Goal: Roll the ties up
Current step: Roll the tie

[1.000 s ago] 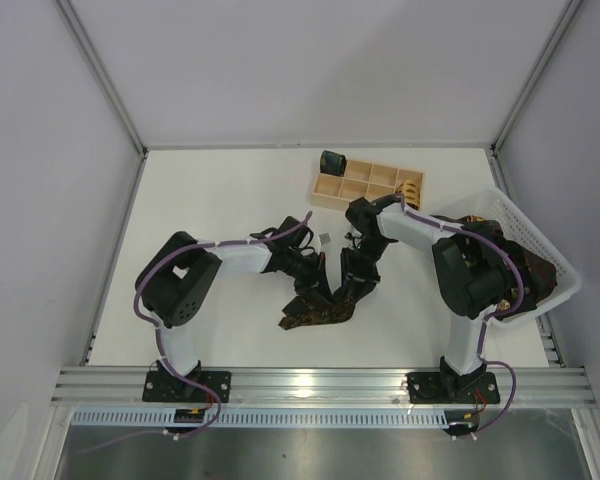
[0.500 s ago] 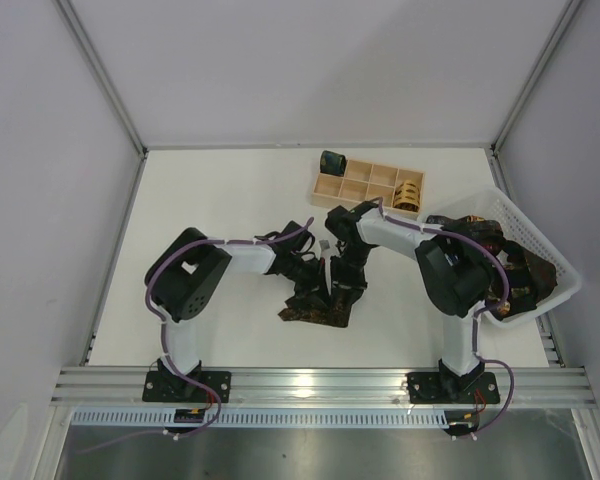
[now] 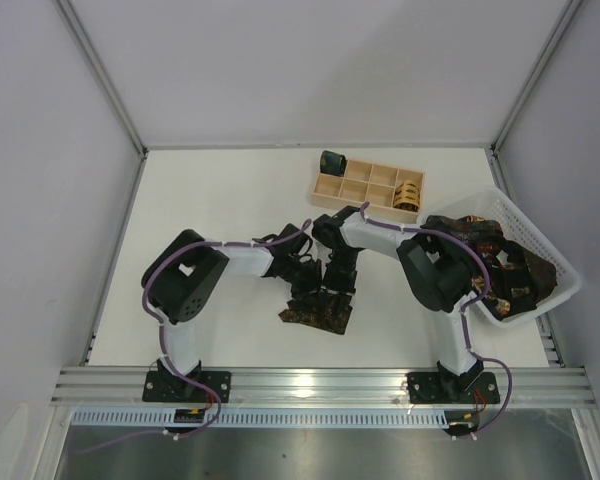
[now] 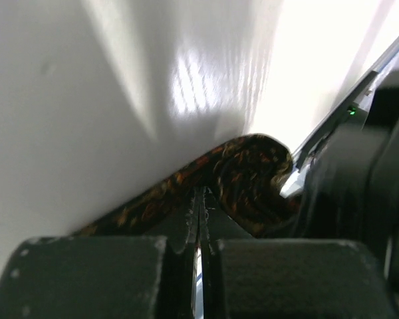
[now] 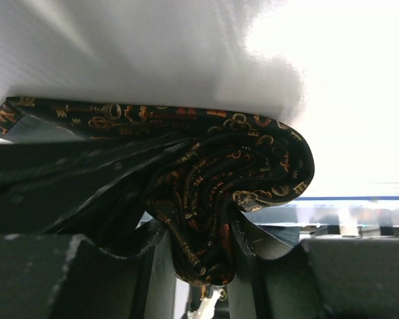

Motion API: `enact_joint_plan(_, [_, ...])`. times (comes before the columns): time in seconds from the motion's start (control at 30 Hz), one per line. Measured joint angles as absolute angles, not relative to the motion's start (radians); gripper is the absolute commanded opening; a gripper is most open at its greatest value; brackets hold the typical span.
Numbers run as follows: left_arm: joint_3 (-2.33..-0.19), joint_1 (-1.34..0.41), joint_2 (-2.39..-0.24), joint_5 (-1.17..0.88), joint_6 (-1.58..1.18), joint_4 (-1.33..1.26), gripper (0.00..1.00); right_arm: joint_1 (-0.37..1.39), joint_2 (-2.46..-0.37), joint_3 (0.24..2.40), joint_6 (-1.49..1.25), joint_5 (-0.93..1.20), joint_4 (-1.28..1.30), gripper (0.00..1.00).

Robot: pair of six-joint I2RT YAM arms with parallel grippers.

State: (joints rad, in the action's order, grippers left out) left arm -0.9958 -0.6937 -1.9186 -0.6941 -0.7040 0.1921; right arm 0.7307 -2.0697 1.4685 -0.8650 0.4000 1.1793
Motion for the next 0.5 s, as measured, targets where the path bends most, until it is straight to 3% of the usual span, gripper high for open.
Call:
enact_joint_plan(0.27, [-0.939, -0.636, -1.791, -0.626, -0.64, 0.287, 0.01, 0.731, -2.085, 1.477, -0.908, 0.397, 1.186, 0.29])
enact_joint_plan(0.37, [-0.934, -0.596, -1.737, -0.598, -0.607, 0.329, 0.01, 0.731, -2.089, 1.482, -0.914, 0.398, 1.188, 0.45])
enact_joint_plan(0.5, [-0.913, -0.547, -1.665, -0.575, -0.575, 0.367, 0.01, 0.736, -2.094, 1.487, -0.927, 0.399, 1.187, 0.53])
